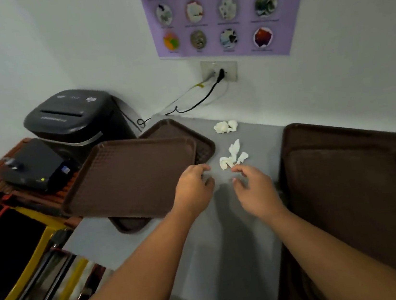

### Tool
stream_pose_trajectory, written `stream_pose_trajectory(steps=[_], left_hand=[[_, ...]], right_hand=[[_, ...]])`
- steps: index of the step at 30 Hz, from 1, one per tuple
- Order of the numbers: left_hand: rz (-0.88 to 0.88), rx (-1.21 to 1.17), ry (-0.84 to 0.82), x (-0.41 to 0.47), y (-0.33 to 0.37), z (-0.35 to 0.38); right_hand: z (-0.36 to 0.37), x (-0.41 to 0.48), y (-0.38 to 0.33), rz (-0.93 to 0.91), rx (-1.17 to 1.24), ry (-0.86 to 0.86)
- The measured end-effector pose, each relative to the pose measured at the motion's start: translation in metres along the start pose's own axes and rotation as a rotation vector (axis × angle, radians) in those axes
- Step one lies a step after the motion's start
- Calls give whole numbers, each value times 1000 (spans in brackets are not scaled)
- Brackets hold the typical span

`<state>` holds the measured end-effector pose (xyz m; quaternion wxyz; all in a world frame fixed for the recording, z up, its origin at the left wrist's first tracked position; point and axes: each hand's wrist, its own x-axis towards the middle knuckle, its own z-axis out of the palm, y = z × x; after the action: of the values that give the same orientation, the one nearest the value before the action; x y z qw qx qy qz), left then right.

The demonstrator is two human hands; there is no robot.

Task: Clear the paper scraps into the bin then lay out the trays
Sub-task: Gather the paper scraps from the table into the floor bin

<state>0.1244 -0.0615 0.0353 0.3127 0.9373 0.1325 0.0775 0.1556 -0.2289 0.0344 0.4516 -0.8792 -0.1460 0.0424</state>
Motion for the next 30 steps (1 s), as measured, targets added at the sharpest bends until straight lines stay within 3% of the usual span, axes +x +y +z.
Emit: stream_pose_trajectory(steps=[9,19,22,25,30], left_hand=[[345,454,-281,84,-6,66],[446,718,-357,121,-12,98],[487,639,-323,119,-16,97],[469,417,-210,118,-16,87],[279,11,-148,129,-8,52]], right_hand=[[-16,7,24,165,8,161],[-1,14,35,261,-43,255],[7,15,35,264,-19,283],[15,23,37,268,-44,290],[27,39,31,272,-71,240]])
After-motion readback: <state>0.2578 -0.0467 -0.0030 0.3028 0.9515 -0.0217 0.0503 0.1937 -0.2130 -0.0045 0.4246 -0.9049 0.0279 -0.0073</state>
